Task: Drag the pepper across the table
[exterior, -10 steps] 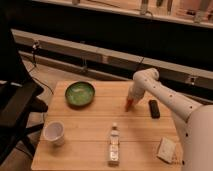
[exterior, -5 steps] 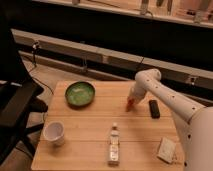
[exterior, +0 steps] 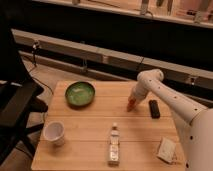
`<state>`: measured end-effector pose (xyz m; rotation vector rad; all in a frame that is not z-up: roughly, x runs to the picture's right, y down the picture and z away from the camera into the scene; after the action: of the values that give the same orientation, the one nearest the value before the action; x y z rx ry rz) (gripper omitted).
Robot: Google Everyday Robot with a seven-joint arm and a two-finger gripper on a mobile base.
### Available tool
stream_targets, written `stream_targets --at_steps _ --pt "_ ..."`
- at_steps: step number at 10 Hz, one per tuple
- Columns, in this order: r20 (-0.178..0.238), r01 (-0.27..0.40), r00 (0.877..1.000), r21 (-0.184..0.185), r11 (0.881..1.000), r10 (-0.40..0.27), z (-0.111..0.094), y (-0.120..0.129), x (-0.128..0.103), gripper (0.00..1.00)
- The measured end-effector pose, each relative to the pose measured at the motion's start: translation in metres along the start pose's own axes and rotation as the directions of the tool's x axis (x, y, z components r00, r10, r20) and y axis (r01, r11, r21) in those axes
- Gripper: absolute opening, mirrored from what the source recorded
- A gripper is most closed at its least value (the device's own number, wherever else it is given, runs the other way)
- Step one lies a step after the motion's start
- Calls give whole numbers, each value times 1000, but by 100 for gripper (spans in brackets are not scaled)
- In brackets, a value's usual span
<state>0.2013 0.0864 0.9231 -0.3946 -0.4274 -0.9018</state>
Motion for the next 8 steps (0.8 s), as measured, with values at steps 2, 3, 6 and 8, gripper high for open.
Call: stream_targets --at_steps 2,3,6,8 --pt "1 -9 1000 4 1000 9 -1 2 1 0" --pt "1 -14 1000 7 1000 14 -2 3 2 0" --pt "3 -29 1000 16 999 29 -3 7 3 0" --pt "3 -39 999 21 999 39 -5 9 4 0"
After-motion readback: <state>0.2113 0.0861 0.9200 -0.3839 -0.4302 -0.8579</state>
